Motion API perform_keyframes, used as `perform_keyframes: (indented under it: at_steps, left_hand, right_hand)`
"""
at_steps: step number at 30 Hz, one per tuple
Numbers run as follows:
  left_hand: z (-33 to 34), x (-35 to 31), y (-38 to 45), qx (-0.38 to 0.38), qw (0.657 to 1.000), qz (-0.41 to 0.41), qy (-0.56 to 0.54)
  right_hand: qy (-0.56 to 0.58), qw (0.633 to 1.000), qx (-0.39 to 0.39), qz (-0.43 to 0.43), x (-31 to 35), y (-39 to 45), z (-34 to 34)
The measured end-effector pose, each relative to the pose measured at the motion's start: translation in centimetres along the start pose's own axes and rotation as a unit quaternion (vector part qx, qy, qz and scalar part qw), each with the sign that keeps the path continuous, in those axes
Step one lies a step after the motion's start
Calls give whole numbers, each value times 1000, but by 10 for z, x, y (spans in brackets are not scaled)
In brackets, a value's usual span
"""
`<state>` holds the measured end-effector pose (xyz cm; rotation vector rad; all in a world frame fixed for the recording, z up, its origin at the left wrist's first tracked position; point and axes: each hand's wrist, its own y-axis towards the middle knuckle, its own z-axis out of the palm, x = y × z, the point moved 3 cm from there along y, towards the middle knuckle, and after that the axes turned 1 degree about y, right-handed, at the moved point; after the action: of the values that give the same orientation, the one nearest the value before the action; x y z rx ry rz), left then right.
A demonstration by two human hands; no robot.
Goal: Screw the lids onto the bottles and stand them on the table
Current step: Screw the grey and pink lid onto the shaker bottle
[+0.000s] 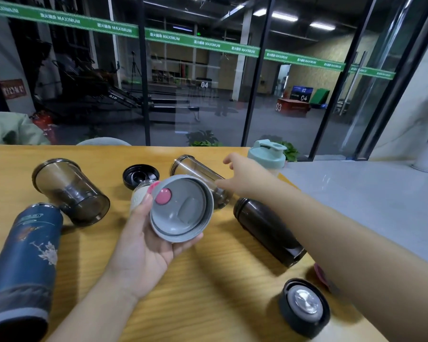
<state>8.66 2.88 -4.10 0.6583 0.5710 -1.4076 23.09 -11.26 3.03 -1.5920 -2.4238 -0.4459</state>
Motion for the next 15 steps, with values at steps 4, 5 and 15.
perform_keyframes:
  at_steps: [4,5,15]
  left_hand:
    - [-2,-9,1,18,999,29,-4]
    - [-2,-9,1,23,999,33,-7]
    - [-3,-15,0,-46,990,98,-93]
  right_hand:
    - [-121,992,16,-4,6,29,33]
    - [-141,990,28,1,6,33,39]
    - [-208,973,75,67,2,56,65]
